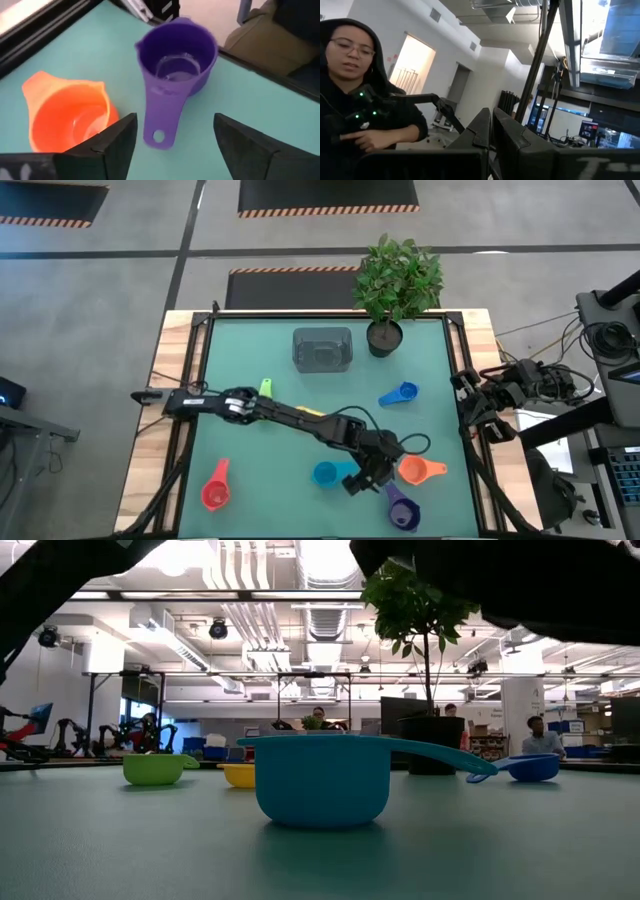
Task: Nest measuring cups in basket
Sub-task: Adjust the purple measuring cup into the middle right
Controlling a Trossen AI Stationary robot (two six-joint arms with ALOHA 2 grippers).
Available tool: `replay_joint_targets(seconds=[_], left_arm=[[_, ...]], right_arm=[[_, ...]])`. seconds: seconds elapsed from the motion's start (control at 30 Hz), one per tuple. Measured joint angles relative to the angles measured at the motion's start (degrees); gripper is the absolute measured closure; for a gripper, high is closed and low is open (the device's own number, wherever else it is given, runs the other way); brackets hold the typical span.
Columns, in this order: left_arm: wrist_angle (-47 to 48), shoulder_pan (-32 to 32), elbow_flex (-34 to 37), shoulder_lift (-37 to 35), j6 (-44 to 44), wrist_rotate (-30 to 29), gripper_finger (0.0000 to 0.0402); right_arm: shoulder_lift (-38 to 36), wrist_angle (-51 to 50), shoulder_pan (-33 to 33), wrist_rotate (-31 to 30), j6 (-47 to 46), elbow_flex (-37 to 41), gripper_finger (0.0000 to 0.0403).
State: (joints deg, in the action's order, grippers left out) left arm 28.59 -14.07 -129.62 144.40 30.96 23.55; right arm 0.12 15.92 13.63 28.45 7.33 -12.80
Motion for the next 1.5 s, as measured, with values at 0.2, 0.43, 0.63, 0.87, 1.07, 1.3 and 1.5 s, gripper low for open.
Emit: replay_joint_targets(seconds=[0.2,0.43,0.63,0.87,1.07,1.3,1.5], left_arm=[[-4.3,-0.2,0.0,0.4,-1.2,-0.3,0.0148],[-6.6,0.0,0.0,1.3,-1.7,-0.3,0.0152],[-9.9,0.7,0.0,4.0,-4.2,4.6,0.0153],[-12.1,2.0,0.0,5.2,-7.2,7.2,0.0153],[-12.9,2.2,0.0,6.6,-7.4,9.2,0.0153],[-13.3,2.3,0.0,7.3,-8.8,10.4,0.0162],[-13.6,2.3,0.0,7.5,-9.1,10.5,0.0187]], right_arm=[[0.0,0.0,0.0,-0.1,0.1,0.0,0.0394],[0.1,-0.3,0.0,-0.6,0.6,0.0,0.0394],[0.0,-0.8,0.0,-1.8,1.2,0.0,0.0394],[0.0,-0.7,0.0,-1.8,1.2,0.0,0.0394],[0.0,-0.8,0.0,-1.8,1.2,0.0,0.0394],[0.0,-0.8,0.0,-1.9,1.4,0.0,0.0394],[0.0,-1.1,0.0,-3.0,1.6,0.0,0.0394]])
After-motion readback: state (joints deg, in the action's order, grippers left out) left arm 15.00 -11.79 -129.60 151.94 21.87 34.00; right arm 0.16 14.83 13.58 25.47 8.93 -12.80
